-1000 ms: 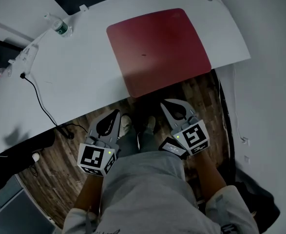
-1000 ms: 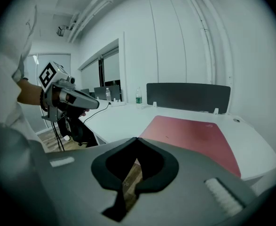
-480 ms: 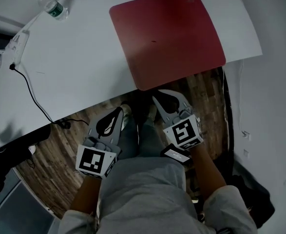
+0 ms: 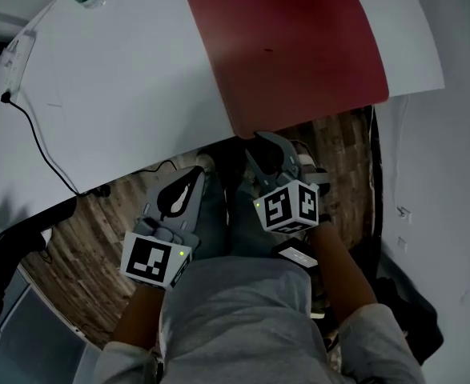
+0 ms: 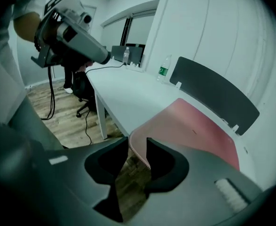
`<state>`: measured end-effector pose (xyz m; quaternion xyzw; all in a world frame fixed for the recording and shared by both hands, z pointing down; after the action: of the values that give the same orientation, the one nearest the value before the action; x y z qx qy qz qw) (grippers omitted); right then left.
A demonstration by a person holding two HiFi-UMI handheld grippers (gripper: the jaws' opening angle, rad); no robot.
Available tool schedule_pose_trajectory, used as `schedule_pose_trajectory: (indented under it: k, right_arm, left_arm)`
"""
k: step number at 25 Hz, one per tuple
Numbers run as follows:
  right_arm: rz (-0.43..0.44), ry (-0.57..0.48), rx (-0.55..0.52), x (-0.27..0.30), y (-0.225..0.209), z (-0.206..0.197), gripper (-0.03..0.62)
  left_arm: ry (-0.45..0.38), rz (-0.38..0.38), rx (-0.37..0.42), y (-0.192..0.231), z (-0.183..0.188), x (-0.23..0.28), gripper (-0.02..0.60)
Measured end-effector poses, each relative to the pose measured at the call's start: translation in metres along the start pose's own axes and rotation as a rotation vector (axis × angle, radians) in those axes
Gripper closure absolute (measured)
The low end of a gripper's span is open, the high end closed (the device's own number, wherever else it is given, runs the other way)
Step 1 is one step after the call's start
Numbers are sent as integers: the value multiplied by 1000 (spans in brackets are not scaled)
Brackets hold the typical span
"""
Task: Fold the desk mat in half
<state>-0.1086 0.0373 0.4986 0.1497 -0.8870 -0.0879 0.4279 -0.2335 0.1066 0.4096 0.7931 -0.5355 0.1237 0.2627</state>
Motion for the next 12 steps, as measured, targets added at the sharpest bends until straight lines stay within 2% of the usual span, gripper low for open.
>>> schedule_pose_trajectory:
  k: [8,12]
  right_arm:
    - [-56,95,-177,25,8,-3,437]
    - [-87,122,-223,32,10,-3,427]
  left_arm:
    - [23,3,-33,13,-13,6,563]
    - [19,3,-37,17,-12,7,563]
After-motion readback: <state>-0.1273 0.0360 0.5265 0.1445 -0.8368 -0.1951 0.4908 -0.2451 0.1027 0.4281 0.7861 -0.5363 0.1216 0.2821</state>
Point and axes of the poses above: the fingertips, and each gripper's own axes: x forward along the fingers, y to its left, z out of its top, the point moved 5 cm from there along -x, backward along the fingers
